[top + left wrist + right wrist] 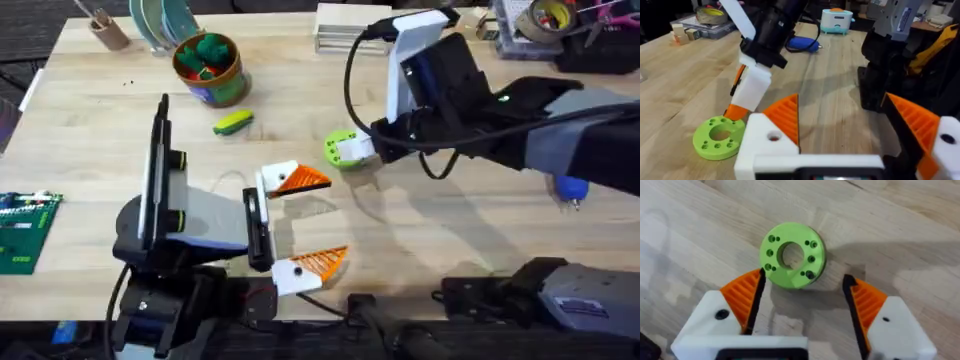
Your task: Pick up the gripper from the table and insert it into the empty holder that is missing its gripper. Then pick up a screw, insert it into the mounting hole, and use the screwdriver to tighten it. Finally, clean up the table by picking up the vegetable and placing it into the bucket.
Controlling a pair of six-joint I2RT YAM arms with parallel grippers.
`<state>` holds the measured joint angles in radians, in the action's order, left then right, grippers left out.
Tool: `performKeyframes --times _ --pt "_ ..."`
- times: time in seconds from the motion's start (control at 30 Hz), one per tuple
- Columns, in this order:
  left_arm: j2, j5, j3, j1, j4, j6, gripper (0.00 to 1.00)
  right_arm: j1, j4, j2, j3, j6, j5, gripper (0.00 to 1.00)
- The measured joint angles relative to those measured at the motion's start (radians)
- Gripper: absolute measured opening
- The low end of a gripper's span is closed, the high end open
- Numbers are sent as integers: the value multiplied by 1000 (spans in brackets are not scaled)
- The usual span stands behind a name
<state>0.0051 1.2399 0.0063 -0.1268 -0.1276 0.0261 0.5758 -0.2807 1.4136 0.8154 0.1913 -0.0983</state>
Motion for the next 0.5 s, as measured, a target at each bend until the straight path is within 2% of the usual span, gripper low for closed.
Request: performKeyframes --times 0.13,0.3,0.43,0.5 --pt "0 0 0 0 0 0 993 0 26 45 1 2 0 944" --pt "0 0 0 0 0 0 993 0 45 94 1 6 0 739" --pt "0 1 0 0 0 0 993 0 50 97 1 6 2 693" --pt "0 2 0 0 0 0 992 0 56 102 1 8 8 625"
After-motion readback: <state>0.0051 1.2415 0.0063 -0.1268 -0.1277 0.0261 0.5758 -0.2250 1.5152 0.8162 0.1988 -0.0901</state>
